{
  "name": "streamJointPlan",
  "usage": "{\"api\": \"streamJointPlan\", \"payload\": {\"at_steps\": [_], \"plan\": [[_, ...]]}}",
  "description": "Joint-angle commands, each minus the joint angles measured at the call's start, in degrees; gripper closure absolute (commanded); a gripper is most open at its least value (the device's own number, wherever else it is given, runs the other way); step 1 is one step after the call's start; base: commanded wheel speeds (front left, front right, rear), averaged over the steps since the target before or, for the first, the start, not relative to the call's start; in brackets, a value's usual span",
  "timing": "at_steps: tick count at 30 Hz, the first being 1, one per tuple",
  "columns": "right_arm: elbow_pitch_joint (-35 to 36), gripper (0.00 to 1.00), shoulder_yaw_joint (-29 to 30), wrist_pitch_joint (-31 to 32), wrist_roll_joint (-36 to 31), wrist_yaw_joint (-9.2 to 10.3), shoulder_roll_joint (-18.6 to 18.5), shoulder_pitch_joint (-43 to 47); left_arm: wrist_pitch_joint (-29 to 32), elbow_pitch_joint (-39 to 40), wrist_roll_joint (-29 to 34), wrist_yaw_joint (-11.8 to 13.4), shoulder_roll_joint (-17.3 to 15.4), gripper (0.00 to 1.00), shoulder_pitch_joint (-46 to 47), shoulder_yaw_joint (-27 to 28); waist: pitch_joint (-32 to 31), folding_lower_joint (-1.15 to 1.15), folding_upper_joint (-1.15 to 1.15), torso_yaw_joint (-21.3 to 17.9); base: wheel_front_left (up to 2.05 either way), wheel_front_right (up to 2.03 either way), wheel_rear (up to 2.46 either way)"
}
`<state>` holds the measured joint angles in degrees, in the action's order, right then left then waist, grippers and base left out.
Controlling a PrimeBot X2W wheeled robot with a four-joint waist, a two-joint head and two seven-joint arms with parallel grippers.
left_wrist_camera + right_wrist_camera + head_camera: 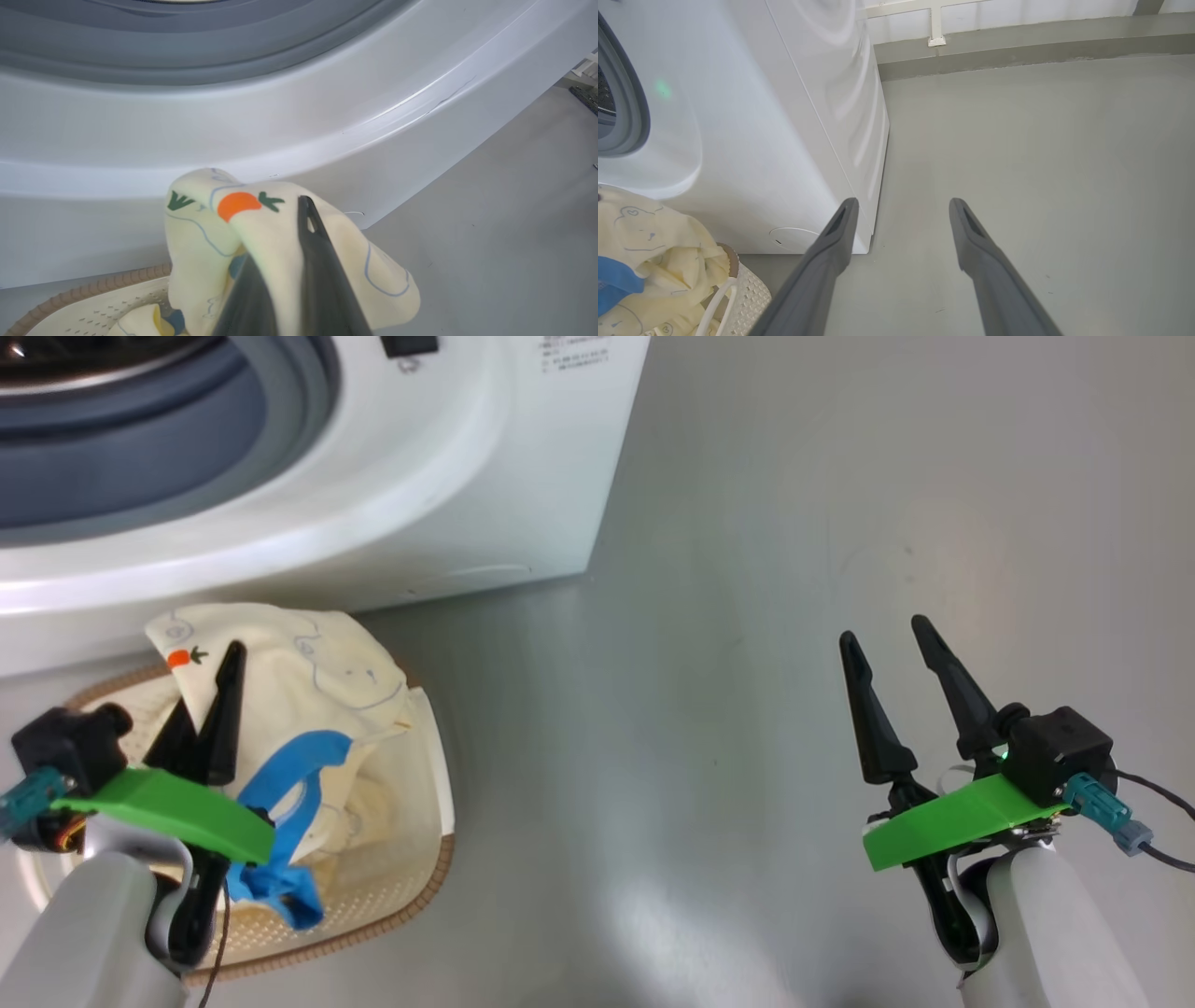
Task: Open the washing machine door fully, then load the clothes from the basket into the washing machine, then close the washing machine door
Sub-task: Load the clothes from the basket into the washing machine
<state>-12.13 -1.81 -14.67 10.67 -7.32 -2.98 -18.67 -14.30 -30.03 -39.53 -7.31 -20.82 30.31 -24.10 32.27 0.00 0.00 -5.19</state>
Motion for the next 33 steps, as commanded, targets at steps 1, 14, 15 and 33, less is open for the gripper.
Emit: {"api": "streamJointPlan", "payload": {"at_steps": [1, 14, 15, 33], "plan": [[0.77, 0.00, -1.31, -0.33, -0.37, -0.17, 0.11, 2.00, -0.69, 2.67, 1.76, -0.18, -1.54, 1.00, -1.74, 3.67, -2.40, 0.00, 0.00, 0.85, 0.00, 0.00, 0.00], [-0.68, 0.00, -1.51, -0.33, -1.02, -0.17, 0.11, 3.42, -0.70, 18.40, 13.81, -0.18, 5.53, 1.00, -12.34, 18.22, -9.76, 0.00, 0.00, 2.02, 0.00, 0.00, 0.00], [-0.83, 0.00, -1.51, -0.33, -1.11, -0.17, 0.11, 3.52, -0.70, 19.50, 14.65, -0.18, 6.04, 1.00, -13.12, 19.04, -10.40, 0.00, 0.00, 2.17, 0.00, 0.00, 0.00], [-2.01, 0.00, -1.37, -0.33, -2.90, -0.17, 0.11, 6.54, -0.70, 30.23, 27.82, -0.18, 12.99, 1.00, -24.32, 27.75, -21.37, 0.00, 0.00, 4.14, 0.00, 0.00, 0.00]]}}
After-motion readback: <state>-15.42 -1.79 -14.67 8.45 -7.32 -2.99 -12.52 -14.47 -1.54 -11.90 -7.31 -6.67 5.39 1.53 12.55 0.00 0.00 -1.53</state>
